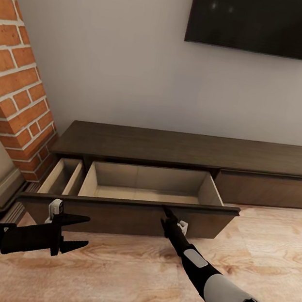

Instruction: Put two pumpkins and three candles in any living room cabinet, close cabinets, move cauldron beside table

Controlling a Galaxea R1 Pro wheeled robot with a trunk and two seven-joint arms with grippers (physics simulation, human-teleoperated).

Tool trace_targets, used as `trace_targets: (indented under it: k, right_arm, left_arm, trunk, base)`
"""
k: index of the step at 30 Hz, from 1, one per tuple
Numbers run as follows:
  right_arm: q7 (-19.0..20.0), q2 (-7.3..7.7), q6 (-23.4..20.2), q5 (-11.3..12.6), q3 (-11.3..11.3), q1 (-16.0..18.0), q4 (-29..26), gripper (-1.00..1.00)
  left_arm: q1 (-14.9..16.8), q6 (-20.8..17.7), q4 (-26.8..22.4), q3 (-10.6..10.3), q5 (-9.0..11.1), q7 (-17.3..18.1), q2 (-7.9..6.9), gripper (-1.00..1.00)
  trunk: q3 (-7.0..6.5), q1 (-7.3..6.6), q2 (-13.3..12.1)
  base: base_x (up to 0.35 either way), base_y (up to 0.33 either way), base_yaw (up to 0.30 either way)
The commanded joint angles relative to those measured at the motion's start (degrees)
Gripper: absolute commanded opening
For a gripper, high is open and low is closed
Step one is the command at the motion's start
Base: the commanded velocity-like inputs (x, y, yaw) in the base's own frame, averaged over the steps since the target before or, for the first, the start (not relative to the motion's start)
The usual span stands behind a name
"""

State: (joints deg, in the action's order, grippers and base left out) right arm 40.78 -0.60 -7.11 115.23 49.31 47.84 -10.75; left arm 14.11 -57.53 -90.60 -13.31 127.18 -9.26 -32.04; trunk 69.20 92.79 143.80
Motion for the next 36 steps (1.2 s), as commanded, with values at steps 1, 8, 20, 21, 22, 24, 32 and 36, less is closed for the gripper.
trace_targets:
  k: [1, 8, 20, 21, 22, 24, 32, 36]
  right_arm:
    - [0.3, -0.01, -0.4, 0.6, 0.3, 0.1, 0.1, 1.00]
    - [0.3, -0.01, -0.5, 0.6, 0.3, 0.1, 0.1, 1.00]
    - [-0.2, 0.07, -4.0, 0.5, 6.0, 0.1, 0.1, 1.00]
    - [-0.2, 0.07, -4.4, 0.5, 6.3, 0.1, 0.1, 1.00]
    - [-0.2, 0.07, -4.8, 0.5, 6.5, 0.1, 0.1, 1.00]
    - [-0.3, 0.12, -6.2, 0.5, 6.7, 0.1, 0.2, 1.00]
    - [-2.2, 0.16, -8.0, -2.7, 6.9, 0.1, 0.2, 1.00]
    - [-3.4, 0.16, -8.0, -4.9, 6.9, 0.0, 0.3, 1.00]
  left_arm:
    - [0.0, 0.0, 0.0, -0.1, 0.6, -0.5, -0.04, 1.00]
    - [0.0, 0.0, 0.0, -0.1, 0.6, -0.5, -0.04, 1.00]
    - [0.0, 0.0, 0.0, 0.0, 0.6, -0.6, -0.04, 1.00]
    - [0.0, 0.0, 0.0, 0.0, 0.6, -0.6, -0.04, 1.00]
    - [0.0, 0.0, 0.0, 0.0, 0.6, -0.6, -0.04, 1.00]
    - [0.0, 0.1, 0.1, 0.1, 0.5, -0.6, -0.04, 1.00]
    - [0.0, 0.4, 0.3, 2.9, 0.0, -1.4, -0.08, 1.00]
    - [0.0, 0.5, 0.4, 3.9, -0.2, -1.5, -0.04, 1.00]
  trunk:
    - [0.04, -0.01, 0.0]
    - [0.04, -0.01, 0.0]
    - [0.04, -0.01, 0.0]
    - [0.04, -0.01, 0.0]
    - [0.04, -0.01, 0.0]
    - [0.04, -0.01, 0.0]
    - [0.04, -0.01, 0.0]
    - [-0.40, -0.06, 0.0]
  base:
    - [-0.024, 0.000, 0.000]
    - [-0.182, 0.000, 0.000]
    - [-0.240, 0.000, 0.000]
    - [-0.241, 0.000, 0.000]
    - [-0.240, 0.000, 0.000]
    - [-0.240, 0.000, 0.000]
    - [-0.089, 0.000, 0.000]
    - [-0.005, 0.000, 0.000]
